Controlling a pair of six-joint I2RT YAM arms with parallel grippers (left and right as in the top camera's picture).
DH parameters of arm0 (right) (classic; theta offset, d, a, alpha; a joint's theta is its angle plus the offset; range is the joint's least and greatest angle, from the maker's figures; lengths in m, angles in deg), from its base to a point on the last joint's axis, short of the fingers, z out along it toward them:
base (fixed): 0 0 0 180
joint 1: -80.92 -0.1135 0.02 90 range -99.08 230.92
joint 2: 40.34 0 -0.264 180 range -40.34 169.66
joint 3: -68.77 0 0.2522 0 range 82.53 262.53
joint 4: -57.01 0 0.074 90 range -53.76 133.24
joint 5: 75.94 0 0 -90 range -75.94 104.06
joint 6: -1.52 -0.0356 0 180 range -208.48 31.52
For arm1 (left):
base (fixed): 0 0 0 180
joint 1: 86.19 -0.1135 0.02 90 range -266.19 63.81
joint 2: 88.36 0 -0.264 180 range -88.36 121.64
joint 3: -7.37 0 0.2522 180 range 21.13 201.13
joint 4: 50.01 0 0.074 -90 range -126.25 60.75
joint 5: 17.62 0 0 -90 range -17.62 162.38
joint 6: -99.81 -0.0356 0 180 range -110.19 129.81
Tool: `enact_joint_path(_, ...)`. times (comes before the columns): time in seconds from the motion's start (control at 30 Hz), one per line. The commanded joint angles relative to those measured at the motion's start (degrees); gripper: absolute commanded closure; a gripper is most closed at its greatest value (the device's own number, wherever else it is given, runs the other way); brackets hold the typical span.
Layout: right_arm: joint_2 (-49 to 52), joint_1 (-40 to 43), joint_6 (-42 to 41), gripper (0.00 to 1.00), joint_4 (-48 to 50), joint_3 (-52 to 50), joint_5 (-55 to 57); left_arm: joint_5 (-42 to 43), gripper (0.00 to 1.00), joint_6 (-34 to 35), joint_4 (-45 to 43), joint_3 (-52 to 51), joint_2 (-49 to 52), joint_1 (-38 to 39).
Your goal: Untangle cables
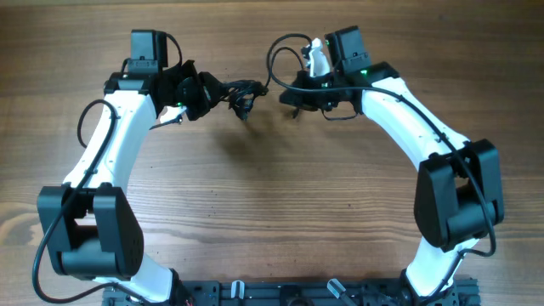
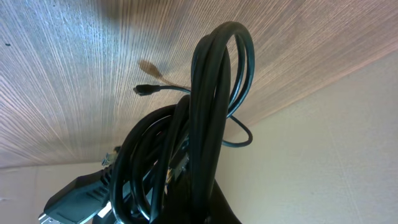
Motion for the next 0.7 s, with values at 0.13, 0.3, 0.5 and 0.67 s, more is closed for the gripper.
enact_joint_path(0.13, -9.3, -3.0, -2.2, 0.46, 7.4, 0.5, -4.6, 1.5, 0.96, 1.1, 0.0, 0.3, -0.2, -0.1)
enact_joint_path(0.3, -8.6, -9.1, -10.3, 0.47, 11.1, 0.5, 0.6, 1.5, 0.96, 1.3, 0.0, 0.3, -0.2, 0.9)
enact_joint_path(0.5, -8.4, -13.4, -13.7, 0.47, 8.0, 0.5, 12.5, 1.5, 0.96, 1.2, 0.2, 0.3, -0.2, 0.9)
enact_joint_path(0.67, -7.3, -13.4, -13.4, 0.47, 6.0, 0.5, 13.1, 1.5, 0.96, 1.2, 0.4, 0.3, -0.2, 0.9)
